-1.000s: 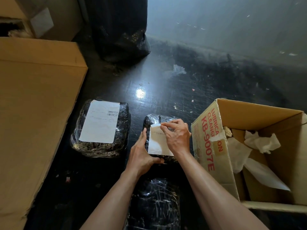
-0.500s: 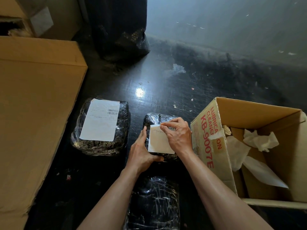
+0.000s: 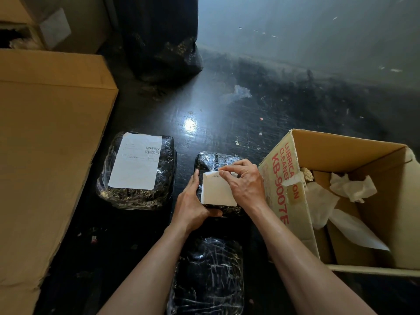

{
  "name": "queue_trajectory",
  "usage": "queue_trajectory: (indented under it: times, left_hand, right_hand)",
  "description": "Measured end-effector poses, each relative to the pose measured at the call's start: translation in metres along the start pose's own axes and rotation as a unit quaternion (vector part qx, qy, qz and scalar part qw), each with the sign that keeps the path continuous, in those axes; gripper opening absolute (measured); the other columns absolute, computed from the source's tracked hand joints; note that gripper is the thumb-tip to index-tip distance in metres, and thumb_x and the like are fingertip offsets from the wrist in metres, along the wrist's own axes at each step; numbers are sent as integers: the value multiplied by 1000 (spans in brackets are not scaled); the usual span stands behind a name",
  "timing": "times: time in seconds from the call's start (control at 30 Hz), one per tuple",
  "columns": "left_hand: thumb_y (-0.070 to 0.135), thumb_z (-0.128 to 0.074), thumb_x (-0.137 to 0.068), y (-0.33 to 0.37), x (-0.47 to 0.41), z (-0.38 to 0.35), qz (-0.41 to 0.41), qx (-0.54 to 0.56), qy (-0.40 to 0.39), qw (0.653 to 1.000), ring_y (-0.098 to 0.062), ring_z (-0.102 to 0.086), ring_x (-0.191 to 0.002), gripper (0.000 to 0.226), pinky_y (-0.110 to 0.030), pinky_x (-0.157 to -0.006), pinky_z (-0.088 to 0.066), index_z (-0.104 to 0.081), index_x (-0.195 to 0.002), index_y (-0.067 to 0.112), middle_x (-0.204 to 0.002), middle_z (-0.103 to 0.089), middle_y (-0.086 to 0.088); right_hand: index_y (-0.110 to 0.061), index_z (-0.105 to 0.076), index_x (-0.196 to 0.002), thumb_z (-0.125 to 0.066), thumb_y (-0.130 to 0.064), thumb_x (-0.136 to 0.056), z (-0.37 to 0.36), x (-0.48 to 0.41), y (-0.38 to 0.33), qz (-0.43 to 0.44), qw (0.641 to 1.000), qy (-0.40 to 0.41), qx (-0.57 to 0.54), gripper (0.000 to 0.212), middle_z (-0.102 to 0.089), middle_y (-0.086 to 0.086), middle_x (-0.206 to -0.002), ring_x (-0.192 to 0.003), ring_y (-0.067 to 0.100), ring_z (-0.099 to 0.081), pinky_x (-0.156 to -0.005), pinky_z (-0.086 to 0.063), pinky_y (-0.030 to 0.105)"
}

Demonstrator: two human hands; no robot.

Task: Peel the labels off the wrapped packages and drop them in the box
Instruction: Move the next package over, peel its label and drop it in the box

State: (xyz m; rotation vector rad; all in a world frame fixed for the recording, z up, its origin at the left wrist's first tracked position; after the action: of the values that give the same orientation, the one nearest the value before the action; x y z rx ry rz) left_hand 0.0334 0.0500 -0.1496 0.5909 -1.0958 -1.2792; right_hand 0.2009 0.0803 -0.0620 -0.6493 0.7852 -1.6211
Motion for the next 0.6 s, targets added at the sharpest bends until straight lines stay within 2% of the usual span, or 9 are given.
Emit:
queue_trajectory:
  times: [0.1,0.3,0.37,0.47,0.6]
  left_hand:
    - [41,-102,-37,1,0,0,1,5,-2,1000,-12,-46,-142,153,-38,-115,-43,-12,-161,39,-162,-39,4]
    - [53,-97,-30,-1,0,0,10,4,-7,1000,-13,-46,-142,156,-39,-115,-43,-12,-160,42,-161,-40,3]
    - [57,-95,-28,-2,0,0,14,2,-8,1000,-14,-47,-142,157,-40,-114,-44,-12,-159,44,-160,-41,2]
    - [56,-95,-28,-2,0,0,17,1,-8,1000,-16,-47,-142,156,-42,-114,-44,-12,-159,46,-159,-44,1]
    - [52,-97,-32,0,0,2,11,-9,-9,1000,-15,-46,-143,153,-41,-114,-43,-12,-160,45,-161,-41,1]
  right_hand:
    - [-32,-80,-91,-78,-37,-84,1,1,4,-9,1000,-1,-12,9,-57,-21,-89,-100,12,-53,-92,-48,48]
    - [-42,-78,-86,-75,-47,-80,-1,10,8,-14,1000,-1,-21,8,-57,-27,-89,-97,14,-56,-88,-50,53]
    - [-45,-76,-88,-72,-52,-79,-2,12,5,-10,1000,-3,-26,12,-56,-30,-93,-97,16,-57,-87,-50,55]
    - [-39,-78,-90,-70,-56,-77,-1,14,3,-10,1000,2,-29,23,-55,-31,-95,-97,18,-58,-86,-50,56]
    - [-38,-79,-87,-76,-45,-81,5,16,5,-11,999,5,-40,9,-59,-23,-90,-98,18,-60,-85,-53,51]
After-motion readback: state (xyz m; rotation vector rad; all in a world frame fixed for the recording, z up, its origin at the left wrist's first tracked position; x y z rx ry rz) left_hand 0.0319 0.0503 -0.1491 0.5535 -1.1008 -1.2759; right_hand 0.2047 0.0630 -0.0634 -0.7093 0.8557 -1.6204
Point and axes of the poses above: each hand's wrist, its own x-axis away from the middle knuckle, its own z-axis out of the back of the hand, y = z × x, the point moved 7 cm from there along -x, towards the middle knuckle
